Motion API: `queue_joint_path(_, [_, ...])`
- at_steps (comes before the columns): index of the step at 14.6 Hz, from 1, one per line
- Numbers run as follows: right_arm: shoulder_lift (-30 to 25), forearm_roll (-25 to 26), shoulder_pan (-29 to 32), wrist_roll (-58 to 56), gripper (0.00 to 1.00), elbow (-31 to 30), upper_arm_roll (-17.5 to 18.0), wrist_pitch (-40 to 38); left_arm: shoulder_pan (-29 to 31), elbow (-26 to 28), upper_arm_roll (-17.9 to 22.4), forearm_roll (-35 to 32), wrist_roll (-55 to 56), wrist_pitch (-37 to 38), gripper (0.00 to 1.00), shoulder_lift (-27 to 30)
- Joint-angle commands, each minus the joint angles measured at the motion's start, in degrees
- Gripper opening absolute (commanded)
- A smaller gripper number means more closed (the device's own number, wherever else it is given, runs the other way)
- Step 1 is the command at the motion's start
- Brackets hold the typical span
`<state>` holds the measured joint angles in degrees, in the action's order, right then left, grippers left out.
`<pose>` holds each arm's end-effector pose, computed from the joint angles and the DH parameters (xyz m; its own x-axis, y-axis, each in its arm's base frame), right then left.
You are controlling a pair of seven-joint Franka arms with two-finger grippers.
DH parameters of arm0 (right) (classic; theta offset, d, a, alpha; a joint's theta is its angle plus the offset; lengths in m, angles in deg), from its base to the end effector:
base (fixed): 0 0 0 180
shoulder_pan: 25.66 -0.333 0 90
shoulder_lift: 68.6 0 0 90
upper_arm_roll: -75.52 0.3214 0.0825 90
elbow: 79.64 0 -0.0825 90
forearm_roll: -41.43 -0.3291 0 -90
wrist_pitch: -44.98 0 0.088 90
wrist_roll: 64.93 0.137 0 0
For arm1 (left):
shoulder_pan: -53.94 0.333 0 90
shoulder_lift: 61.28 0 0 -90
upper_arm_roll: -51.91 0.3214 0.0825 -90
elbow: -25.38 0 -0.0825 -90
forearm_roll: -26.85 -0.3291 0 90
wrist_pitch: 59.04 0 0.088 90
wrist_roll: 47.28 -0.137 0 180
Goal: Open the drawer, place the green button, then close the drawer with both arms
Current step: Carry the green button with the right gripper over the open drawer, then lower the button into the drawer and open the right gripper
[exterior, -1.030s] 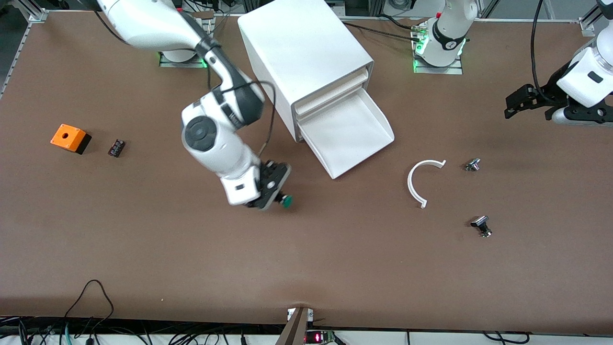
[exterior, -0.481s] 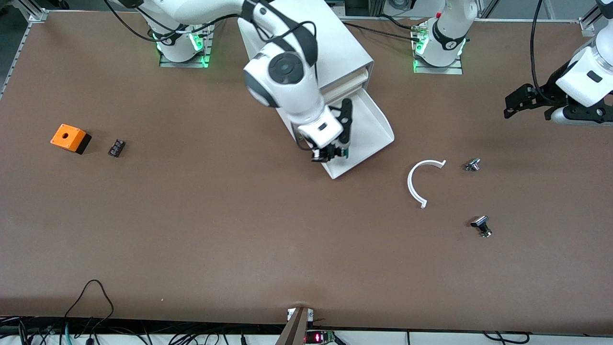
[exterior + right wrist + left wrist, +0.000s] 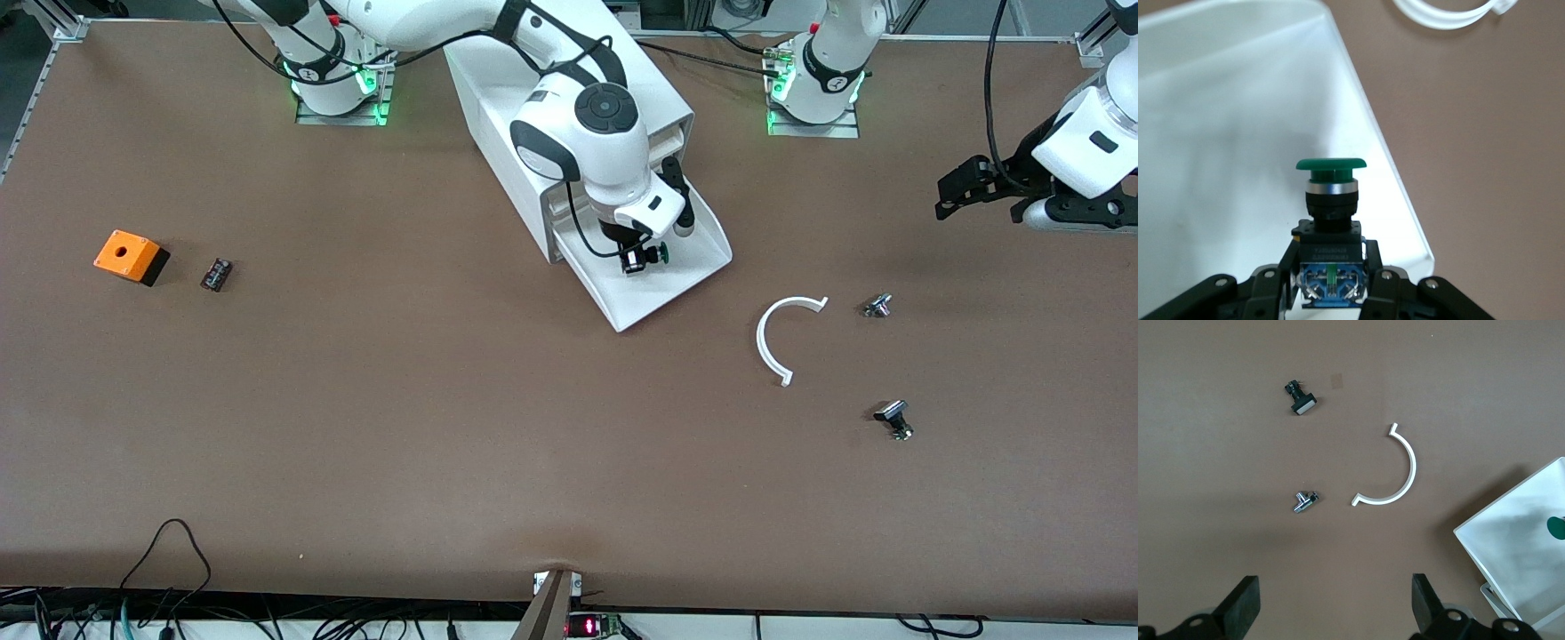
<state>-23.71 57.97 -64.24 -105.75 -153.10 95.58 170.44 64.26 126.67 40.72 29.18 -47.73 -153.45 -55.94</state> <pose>0.4432 0.5680 0.3147 -0.2015 0.9723 0.1183 0.9747 0.1872 0.1220 0.4726 -0.0163 0.5684 0.9994 -0.0186 -0.0285 -0.0179 -0.9996 0.0226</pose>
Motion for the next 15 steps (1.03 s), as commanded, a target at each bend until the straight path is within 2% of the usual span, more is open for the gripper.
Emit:
queue_joint_path(1, [2.7,3.4,-1.8,-0.7,0.38,1.2,0.1,-0.5,0.0,-1.6,-0.1,-0.9,0.7,1.4,1.00,-0.6])
queue_joint_path(5, [4.2,6.3,-3.4,0.0,0.38,0.6,0.1,0.0,0.0,-2.1,-0.2,-0.9,0.8,1.4,1.00,-0.7])
queue_joint_path(7, [4.8,6.3,-3.7,2.4,0.48,0.5,0.1,0.7,-0.1,-2.3,-0.2,-0.9,1.2,1.5,1.00,-0.7])
queue_joint_path(8, [4.9,6.3,-3.6,4.2,0.61,0.6,0.1,0.8,-0.1,-2.5,-0.2,-0.9,1.8,1.5,1.00,-0.8])
queue_joint_path(9, [4.9,6.3,-3.6,5.9,1.00,0.6,0.1,0.9,-0.1,-2.5,-0.2,-0.9,1.7,1.5,1.00,-0.9])
queue_joint_path(12, [4.2,6.2,-3.4,7.8,1.00,1.8,0.1,0.4,-0.1,-2.9,-0.2,-0.8,1.5,1.5,1.00,-1.2])
queue_joint_path(15, [0.5,5.0,-1.0,12.5,1.00,3.3,0.2,-1.5,-0.4,-3.5,-0.3,-0.8,1.7,1.5,1.00,-1.4])
